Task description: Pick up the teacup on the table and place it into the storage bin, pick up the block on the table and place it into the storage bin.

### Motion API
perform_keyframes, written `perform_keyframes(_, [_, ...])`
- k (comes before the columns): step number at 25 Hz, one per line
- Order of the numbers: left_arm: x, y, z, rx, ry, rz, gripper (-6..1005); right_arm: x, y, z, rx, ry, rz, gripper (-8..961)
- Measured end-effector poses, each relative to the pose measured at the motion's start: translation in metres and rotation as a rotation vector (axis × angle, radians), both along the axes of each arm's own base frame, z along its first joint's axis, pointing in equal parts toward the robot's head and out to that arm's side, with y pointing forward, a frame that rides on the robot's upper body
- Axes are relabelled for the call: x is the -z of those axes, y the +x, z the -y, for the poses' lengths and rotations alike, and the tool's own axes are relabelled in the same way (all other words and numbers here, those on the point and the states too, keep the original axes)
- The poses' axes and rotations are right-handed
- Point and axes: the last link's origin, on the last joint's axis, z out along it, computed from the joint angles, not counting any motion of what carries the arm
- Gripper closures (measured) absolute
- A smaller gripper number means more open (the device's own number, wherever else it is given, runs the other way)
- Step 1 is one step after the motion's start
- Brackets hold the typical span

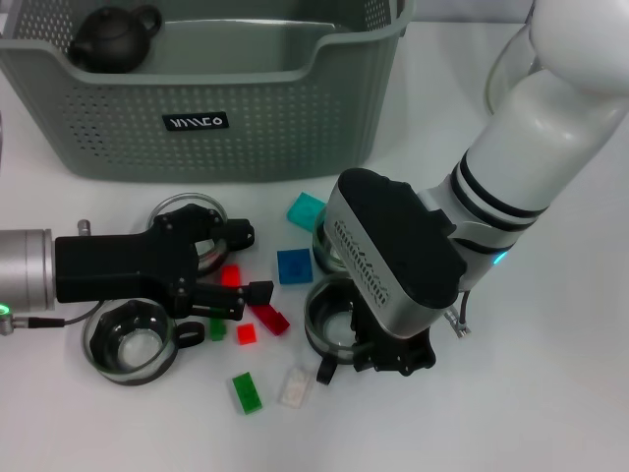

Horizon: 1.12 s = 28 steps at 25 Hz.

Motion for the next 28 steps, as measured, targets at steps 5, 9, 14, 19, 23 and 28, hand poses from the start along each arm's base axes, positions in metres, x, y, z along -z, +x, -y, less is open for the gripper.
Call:
perform_keyframes(5, [-0.001,-0.001,0.001,0.0,-0.004,0.003,65,-0.002,-0.004,0.003,0.002,-0.004,-0.016,845])
perform_keyframes(9, [-0.002,-0.001,0.001,0.003,-0.006,0.004,65,-0.006,-0.008,0.006,0.016,0.003,-0.029,879])
perform_keyframes(14, [-0.003,-0.005,0.005,-0.008,-0.004,0.0,66,-0.015,-0.013,0.012,0.065,-0.006,-0.041,892])
perform_keyframes(19, [-0.011,-0.015,0.012,-0.038,0.011,-0.005,66,-0.033,-0.018,0.016,0.153,0.002,-0.076,885])
perform_keyframes(23, [-0.02,-0.02,0.018,-0.04,0.026,0.009,66,-0.054,-0.024,0.014,0.201,0.05,-0.108,879])
perform_keyframes(28, [-0.025,-0.024,0.019,-0.038,0.041,0.0,67,-0.088,-0.041,0.009,0.253,0.108,-0.147,872])
